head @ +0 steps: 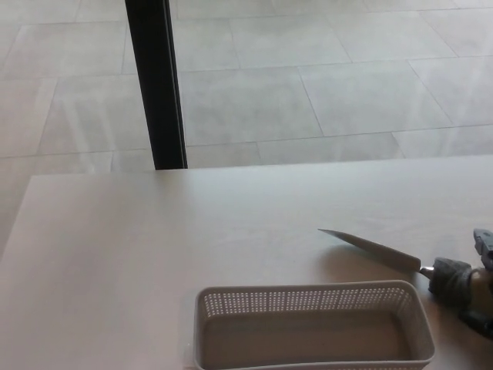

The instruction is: A garden tool is kept on the righthand side and a container is kept on the lefthand side on a desk infront of the robot. the robot uses its right hand to pick up the garden tool and makes a scooping motion inside the container

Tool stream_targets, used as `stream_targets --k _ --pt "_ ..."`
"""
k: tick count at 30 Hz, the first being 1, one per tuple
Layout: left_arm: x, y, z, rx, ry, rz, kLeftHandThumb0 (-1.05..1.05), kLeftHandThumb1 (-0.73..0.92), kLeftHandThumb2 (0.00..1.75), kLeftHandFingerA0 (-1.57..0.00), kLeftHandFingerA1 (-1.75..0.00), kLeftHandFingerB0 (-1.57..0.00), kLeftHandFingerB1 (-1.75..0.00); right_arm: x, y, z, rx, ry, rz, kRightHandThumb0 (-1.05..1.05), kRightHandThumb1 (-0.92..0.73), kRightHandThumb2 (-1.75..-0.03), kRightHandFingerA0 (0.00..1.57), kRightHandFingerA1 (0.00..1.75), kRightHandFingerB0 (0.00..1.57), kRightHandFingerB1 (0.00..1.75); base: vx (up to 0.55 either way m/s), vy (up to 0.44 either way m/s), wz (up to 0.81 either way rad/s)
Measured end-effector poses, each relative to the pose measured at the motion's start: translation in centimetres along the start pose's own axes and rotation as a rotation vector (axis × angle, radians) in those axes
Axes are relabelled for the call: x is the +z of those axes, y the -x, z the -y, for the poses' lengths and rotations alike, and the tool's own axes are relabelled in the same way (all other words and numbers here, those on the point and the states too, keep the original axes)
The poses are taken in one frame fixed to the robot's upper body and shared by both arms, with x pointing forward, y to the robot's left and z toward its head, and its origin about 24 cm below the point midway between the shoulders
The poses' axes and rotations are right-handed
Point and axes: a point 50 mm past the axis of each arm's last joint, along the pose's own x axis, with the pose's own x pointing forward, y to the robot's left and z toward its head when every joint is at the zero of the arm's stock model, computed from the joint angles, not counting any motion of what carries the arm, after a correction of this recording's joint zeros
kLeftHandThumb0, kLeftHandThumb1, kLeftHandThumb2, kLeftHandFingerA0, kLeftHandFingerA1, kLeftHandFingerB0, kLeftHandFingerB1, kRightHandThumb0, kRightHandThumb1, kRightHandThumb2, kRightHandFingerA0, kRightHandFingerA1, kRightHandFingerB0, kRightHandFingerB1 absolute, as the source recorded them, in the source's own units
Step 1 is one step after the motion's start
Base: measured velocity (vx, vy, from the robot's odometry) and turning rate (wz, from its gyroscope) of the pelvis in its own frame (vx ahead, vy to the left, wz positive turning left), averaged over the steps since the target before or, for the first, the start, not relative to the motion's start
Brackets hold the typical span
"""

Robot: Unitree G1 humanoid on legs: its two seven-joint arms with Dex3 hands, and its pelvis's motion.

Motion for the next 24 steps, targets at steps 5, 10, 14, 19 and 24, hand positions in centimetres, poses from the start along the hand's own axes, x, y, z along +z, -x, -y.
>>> stream_targets --k 5,10,14,19,24 --pt "0.0 0.0 0.0 0.000 0.000 0.000 -0.37 0.66 0.60 -0.64 -0.70 -0.49 -0.55 -2.6 1.0 1.6 -0.003 -0.095 -0.069 -1.03 -0.72 -0.86 0.00 0.00 0.00 0.00 0.00 0.000 0.00" --pt "0.0 0.0 0.0 0.000 0.000 0.000 -0.39 0.65 0.59 -0.72 -0.75 -0.50 -0.57 -6.1 2.4 3.2 -0.027 -0.189 -0.160 -1.05 -0.82 -0.78 0.00 0.00 0.00 0.16 0.00 0.000 0.00" --pt "-0.1 0.0 0.0 0.000 -0.001 -0.001 -0.35 0.66 0.58 -0.68 -0.74 -0.51 -0.56 -8.7 3.6 4.4 -0.061 -0.250 -0.234 -1.05 -0.84 -0.70 0.00 0.00 0.00 0.24 0.00 0.000 0.00" --pt "-0.2 0.0 0.1 -0.003 0.000 -0.004 -0.39 0.67 0.59 -0.66 -0.72 -0.47 -0.54 -11.8 5.1 5.6 -0.118 -0.342 -0.329 -1.05 -0.91 -0.57 0.00 0.02 0.00 0.10 0.00 0.000 0.00" --pt "-0.4 0.0 0.4 -0.009 0.002 -0.009 -0.38 0.66 0.60 -0.69 -0.74 -0.48 -0.54 -14.7 6.8 6.6 -0.194 -0.451 -0.419 -1.05 -0.70 -1.05 0.00 0.46 0.00 0.28 0.00 0.000 0.00"
